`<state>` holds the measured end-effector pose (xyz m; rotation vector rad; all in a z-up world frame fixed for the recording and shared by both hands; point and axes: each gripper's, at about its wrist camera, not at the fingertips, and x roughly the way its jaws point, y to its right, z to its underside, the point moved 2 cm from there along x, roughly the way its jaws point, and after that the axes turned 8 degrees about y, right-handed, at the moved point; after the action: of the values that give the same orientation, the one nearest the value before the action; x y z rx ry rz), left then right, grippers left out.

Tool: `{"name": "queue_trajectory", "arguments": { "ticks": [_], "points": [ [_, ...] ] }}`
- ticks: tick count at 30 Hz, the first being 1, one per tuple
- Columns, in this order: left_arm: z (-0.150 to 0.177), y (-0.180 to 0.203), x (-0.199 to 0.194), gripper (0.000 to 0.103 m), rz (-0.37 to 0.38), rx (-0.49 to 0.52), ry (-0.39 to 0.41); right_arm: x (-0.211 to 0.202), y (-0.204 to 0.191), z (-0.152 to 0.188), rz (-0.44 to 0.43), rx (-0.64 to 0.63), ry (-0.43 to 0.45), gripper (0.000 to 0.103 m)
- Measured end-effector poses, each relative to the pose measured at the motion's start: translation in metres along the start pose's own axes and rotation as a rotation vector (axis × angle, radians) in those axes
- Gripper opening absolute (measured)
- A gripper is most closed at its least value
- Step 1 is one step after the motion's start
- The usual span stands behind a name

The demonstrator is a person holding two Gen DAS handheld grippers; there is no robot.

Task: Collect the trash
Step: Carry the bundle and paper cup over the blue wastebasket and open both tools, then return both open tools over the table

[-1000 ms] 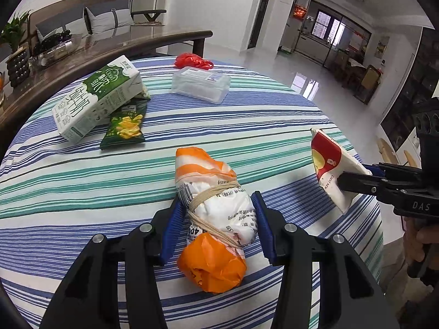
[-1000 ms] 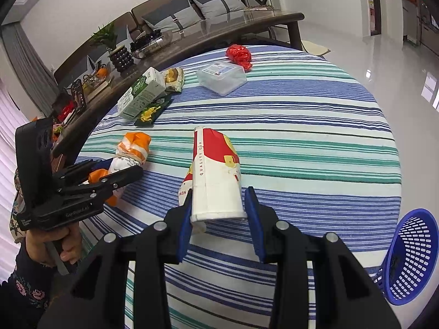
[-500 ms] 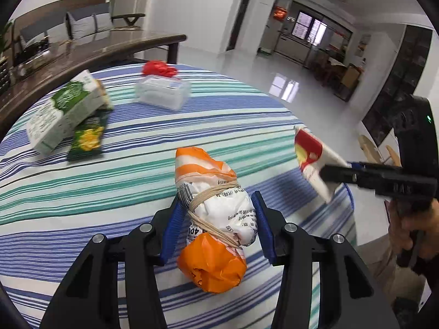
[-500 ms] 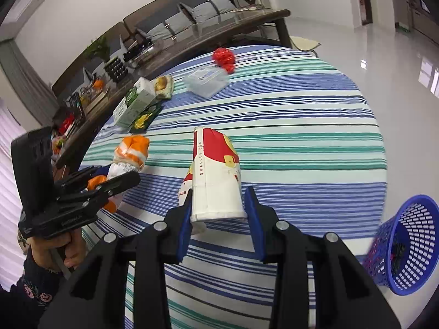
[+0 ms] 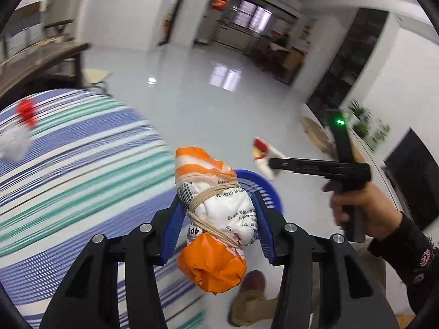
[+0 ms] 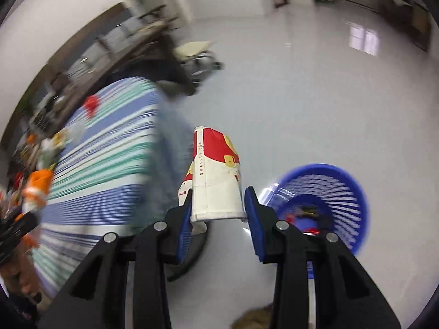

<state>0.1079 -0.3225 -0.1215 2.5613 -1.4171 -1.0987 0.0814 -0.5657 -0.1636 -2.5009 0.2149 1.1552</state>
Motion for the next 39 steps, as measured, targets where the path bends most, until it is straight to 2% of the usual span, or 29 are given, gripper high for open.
{"name": "queue_trajectory", "arguments": {
  "ticks": [6,9,15,19,21,22,24,25,30,35,39],
  "points": [
    [0.006,0.061,0.098,0.049,0.057,0.047,-0.099,0.021,0.088,0.015,0.116,0.065,-0.054,0.035],
    [0.013,0.071,0.144,0.049,0.065,0.059,-0.14,0.033,0.12,0.024,0.156,0.078,-0.063,0.035],
    [0.029,0.081,0.228,0.049,0.071,0.062,-0.209,0.044,0.15,0.026,0.144,0.117,-0.067,0.035],
    [0.041,0.088,0.273,0.05,0.07,0.109,-0.236,0.049,0.16,0.023,0.136,0.146,-0.073,0.036],
    [0.05,0.09,0.286,0.066,0.064,0.119,-0.243,0.053,0.165,0.021,0.132,0.171,-0.079,0.038],
    [0.052,0.089,0.294,0.084,0.054,0.117,-0.244,0.054,0.165,0.021,0.132,0.178,-0.078,0.042],
    [0.054,0.086,0.301,0.087,0.034,0.108,-0.238,0.055,0.169,0.02,0.125,0.189,-0.077,0.056],
    [0.054,0.083,0.304,0.087,0.015,0.099,-0.25,0.055,0.171,0.019,0.127,0.194,-0.075,0.069],
    [0.041,0.075,0.272,0.087,-0.028,0.073,-0.221,0.045,0.181,0.013,0.187,0.236,-0.036,0.083],
    [0.019,0.082,0.177,0.095,-0.02,0.082,-0.116,0.034,0.166,0.003,0.244,0.188,0.02,0.092],
    [0.014,0.076,0.092,0.098,-0.035,0.128,-0.042,0.021,0.129,-0.006,0.306,0.036,0.093,0.098]
  ]
}}
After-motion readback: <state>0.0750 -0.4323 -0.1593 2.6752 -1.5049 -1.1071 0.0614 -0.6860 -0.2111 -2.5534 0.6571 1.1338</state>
